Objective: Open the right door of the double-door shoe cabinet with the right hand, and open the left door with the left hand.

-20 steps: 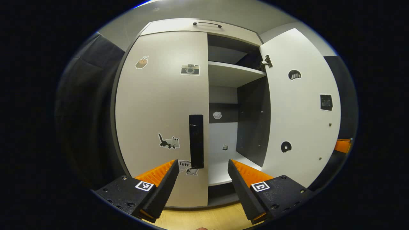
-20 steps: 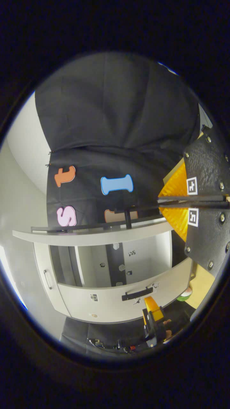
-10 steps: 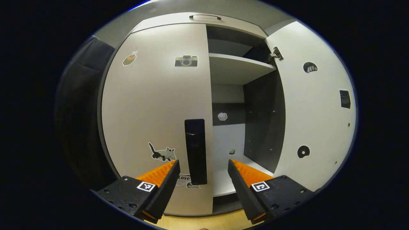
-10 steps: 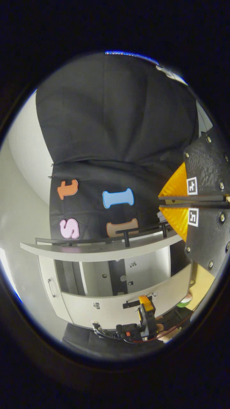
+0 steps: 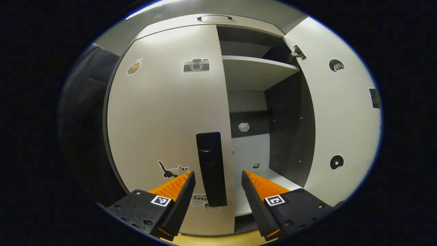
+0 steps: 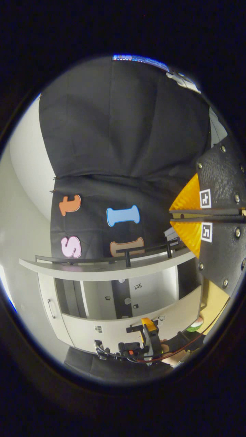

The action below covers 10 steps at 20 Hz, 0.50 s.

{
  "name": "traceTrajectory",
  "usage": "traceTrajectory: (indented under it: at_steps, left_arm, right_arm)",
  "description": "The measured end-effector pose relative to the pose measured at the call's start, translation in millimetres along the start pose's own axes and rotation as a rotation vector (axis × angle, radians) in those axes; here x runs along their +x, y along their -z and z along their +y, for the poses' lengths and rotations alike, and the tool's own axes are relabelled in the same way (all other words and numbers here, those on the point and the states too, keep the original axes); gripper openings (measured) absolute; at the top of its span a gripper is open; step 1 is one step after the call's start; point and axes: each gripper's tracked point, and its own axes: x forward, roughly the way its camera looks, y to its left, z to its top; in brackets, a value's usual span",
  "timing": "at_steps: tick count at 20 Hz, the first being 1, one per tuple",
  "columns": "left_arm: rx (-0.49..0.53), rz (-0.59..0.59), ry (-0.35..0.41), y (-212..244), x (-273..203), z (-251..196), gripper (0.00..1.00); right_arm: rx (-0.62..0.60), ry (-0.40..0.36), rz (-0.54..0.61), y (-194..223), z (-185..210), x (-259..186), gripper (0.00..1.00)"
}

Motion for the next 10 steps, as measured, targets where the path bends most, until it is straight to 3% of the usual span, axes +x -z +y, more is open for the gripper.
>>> traceTrajectory:
  at_steps: [4, 7, 8, 10]
  left_arm:
    - [0.019, 0.003, -0.010, 2, 8, 5, 0.67]
    - [0.003, 0.024, -0.008, 9, 13, 8, 0.46]
    - [-0.011, 0.035, 0.002, 13, 14, 6, 0.48]
    - [-0.025, 0.037, 0.005, 15, 15, 5, 0.39]
  right_arm:
    - [0.003, 0.016, 0.004, 5, -3, -2, 0.01]
    - [0.009, 0.036, 0.007, 7, -9, -5, 0.01]
    - [0.013, 0.041, 0.007, 7, -10, -5, 0.01]
    - [0.022, 0.050, 0.008, 7, -13, -7, 0.01]
